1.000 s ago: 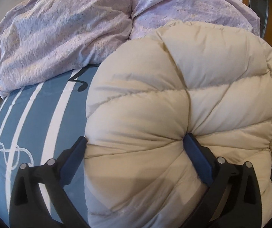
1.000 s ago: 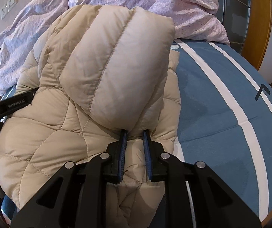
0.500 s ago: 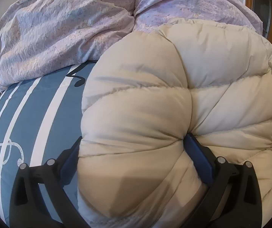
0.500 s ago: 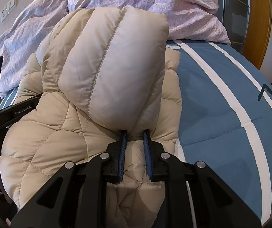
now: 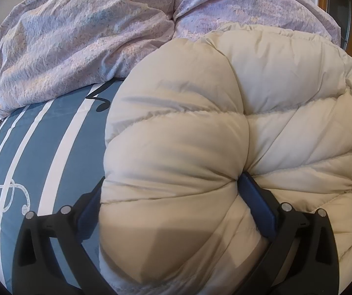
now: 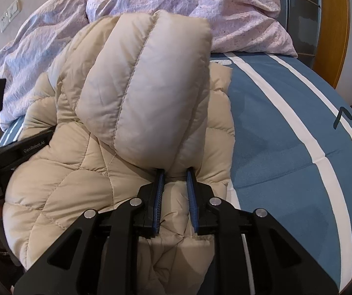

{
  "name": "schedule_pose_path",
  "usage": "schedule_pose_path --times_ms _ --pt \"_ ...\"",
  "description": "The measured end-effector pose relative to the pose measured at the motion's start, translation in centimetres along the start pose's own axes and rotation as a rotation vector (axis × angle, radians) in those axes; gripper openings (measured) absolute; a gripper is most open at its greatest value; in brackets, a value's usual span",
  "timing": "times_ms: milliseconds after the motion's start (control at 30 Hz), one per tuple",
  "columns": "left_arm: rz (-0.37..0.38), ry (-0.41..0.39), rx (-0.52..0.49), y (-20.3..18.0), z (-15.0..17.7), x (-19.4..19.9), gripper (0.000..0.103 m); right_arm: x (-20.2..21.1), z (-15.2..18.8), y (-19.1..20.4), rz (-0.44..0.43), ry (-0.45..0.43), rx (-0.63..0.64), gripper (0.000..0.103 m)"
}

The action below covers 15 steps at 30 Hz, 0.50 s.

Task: Fold large clothes
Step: 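Lower the bundle onto the bed and open the right gripper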

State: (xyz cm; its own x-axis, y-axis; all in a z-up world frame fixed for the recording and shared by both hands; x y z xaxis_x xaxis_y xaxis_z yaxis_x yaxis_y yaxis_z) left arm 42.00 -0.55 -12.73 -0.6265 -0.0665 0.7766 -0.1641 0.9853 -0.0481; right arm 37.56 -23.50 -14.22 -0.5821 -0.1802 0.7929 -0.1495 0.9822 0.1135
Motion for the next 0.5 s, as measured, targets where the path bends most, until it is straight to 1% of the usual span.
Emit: schedule_pose_path --times_ms 133,233,300,333,400,500 --pt "-0.016 -0.005 -0.009 -0.1 0.0 0.1 0.101 1.8 -0.9 -0.6 -0.017 -0.006 -0.022 0.022" --pt "-0.019 -0.004 0.0 0.0 0.1 0.4 0.101 4.1 -2.1 -0.6 -0.046 -0.058 -0.037 0.023" --pt "-0.015 0.001 0.015 0.0 0.3 0.6 0.101 5.9 -3.5 0.0 -0.069 -0.103 -0.041 0.027" --pt "-0.012 0.004 0.024 0.0 0.4 0.7 0.101 6.5 -4.1 0.4 -0.087 -0.118 -0.04 0.032" --pt "-0.009 0.008 0.033 -0.1 0.5 0.8 0.101 6.9 -5.4 1.6 -0.108 -0.133 -0.022 0.034" --pt "-0.01 0.008 0.038 -0.1 0.6 0.9 0.101 5.8 -6.8 3.1 -0.101 -0.128 0.007 0.034"
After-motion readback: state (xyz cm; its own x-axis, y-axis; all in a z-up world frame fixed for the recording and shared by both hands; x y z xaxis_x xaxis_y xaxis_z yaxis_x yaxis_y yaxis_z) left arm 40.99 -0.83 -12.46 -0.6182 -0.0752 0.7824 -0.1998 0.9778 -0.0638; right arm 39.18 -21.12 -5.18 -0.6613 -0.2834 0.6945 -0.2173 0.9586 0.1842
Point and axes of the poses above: each gripper's, at about its wrist camera, not at the fingertips, and x roughly against the way its jaws point, y to its left, z to its underside, the point moved 6 cm from there along -x, roughly the way its jaws point, and after that the axes turned 7 degrees about z, right-handed, at the moved point
